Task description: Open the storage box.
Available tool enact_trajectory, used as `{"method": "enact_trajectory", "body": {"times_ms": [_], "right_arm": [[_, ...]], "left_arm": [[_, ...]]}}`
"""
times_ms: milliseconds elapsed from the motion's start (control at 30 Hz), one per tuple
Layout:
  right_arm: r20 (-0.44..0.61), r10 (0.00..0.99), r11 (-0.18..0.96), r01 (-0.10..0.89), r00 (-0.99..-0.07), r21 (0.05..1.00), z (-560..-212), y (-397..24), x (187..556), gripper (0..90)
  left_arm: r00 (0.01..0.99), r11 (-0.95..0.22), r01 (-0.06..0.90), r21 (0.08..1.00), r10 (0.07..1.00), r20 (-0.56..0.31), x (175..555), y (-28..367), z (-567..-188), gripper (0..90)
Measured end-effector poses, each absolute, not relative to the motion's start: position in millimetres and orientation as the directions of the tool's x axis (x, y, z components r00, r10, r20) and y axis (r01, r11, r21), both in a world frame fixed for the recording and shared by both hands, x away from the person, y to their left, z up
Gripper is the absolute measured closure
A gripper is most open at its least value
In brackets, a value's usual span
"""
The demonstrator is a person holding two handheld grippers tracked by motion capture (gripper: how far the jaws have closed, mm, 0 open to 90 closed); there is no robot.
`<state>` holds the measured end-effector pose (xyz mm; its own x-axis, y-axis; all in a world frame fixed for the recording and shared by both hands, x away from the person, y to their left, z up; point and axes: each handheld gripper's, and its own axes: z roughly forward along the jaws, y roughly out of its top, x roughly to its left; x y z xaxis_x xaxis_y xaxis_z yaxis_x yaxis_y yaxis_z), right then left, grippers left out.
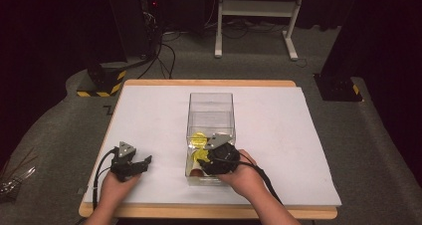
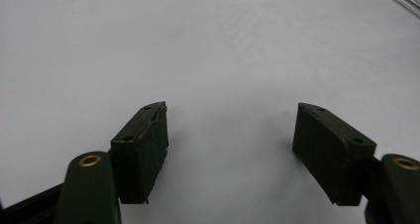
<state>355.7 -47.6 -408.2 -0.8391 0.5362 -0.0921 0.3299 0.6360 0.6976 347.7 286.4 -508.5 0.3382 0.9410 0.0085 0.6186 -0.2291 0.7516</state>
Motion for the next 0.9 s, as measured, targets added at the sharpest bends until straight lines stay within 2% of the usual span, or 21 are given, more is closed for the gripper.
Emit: {"method": "enact_trajectory", "body": {"times_ms": [900], "right_arm": [[-0.057, 0.605, 0.473, 0.301, -0.794, 0.828, -398.9, -75.0, 350.9, 40.1]], "left_arm": [[0.338, -0.229, 0.618, 0.752, 0.941, 0.009, 347.7, 286.4, -508.5, 29.8]]}}
